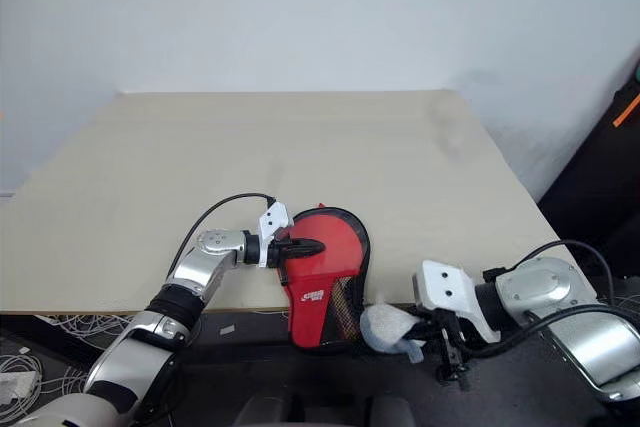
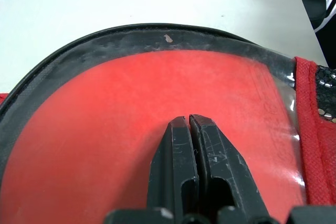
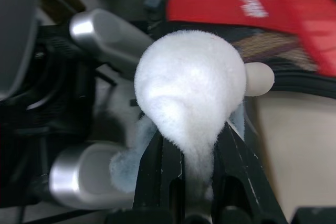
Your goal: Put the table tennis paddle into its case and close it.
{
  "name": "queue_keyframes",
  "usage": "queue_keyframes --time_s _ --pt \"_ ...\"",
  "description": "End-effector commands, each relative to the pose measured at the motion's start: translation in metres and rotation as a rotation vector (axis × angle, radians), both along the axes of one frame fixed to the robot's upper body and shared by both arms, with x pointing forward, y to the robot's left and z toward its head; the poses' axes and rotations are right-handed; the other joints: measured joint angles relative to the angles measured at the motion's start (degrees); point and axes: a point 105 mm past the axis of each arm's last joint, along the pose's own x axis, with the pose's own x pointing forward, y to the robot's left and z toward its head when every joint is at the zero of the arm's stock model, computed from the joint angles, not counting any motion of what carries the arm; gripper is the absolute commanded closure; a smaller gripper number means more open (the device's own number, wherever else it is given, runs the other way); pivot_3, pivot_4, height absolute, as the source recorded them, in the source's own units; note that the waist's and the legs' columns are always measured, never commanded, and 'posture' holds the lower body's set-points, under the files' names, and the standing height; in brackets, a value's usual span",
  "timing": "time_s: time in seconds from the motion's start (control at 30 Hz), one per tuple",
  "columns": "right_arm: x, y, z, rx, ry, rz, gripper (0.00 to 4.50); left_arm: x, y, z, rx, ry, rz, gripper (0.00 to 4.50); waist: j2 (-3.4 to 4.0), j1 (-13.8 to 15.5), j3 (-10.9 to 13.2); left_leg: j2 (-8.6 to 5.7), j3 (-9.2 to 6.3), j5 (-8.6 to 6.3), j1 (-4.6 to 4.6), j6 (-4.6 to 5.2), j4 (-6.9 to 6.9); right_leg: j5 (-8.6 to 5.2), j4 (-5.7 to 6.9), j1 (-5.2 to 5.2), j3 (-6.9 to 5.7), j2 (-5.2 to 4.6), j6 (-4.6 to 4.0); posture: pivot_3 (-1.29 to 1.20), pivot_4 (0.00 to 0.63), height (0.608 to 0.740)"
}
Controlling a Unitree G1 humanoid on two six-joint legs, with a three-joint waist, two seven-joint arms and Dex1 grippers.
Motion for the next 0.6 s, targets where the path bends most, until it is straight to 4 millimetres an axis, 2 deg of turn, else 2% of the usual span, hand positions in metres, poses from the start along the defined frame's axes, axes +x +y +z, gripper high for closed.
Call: queue_keyframes --time_s 0.03,0.17,0.37,0.4,0.43,0.6 --pt "-0.016 0.006 0.014 0.028 -0.003 0.104 4.28 -0.005 0.016 -0.027 0.098 0.084 0.036 4.50 -0.03 0.00 0.02 0.00 0.00 0.00 0.00 0.00 0.01 0.00 0.00 0.00 0.00 0.00 0.00 0.00 0.000 0.740" --pt "-0.024 0.013 0.020 0.073 0.019 0.140 4.28 -0.003 0.016 -0.026 0.100 0.081 0.039 4.50 -0.13 -0.01 0.03 0.01 -0.01 0.00 0.01 0.00 0.00 0.00 0.00 0.00 -0.01 0.00 0.01 0.00 0.000 0.740" --pt "-0.020 0.024 0.024 0.125 0.025 0.116 4.28 0.001 0.014 -0.023 0.095 0.075 0.050 4.50 -0.26 0.01 0.03 0.01 -0.02 -0.09 0.00 -0.14 0.00 -0.01 -0.02 0.00 -0.03 -0.01 0.01 0.00 0.000 0.740" --pt "-0.018 0.025 0.025 0.132 0.026 0.107 3.65 0.002 0.014 -0.023 0.093 0.074 0.052 4.50 -0.27 0.01 0.03 0.01 -0.03 -0.09 0.00 -0.14 0.00 -0.01 -0.02 -0.01 -0.04 -0.01 0.01 0.00 0.000 0.740" --pt "-0.017 0.026 0.025 0.136 0.028 0.100 3.42 0.002 0.013 -0.023 0.092 0.073 0.054 4.50 -0.28 0.01 0.03 0.01 -0.03 -0.09 0.00 -0.14 0.00 -0.01 -0.01 -0.01 -0.04 0.00 0.01 0.00 0.000 0.740" --pt "-0.011 0.023 0.030 0.134 0.026 0.086 1.63 0.004 0.012 -0.022 0.088 0.074 0.060 4.50 -0.31 0.01 0.02 0.01 -0.03 -0.09 0.00 -0.13 0.01 -0.01 -0.02 0.00 -0.04 -0.01 0.01 0.00 0.000 0.740"
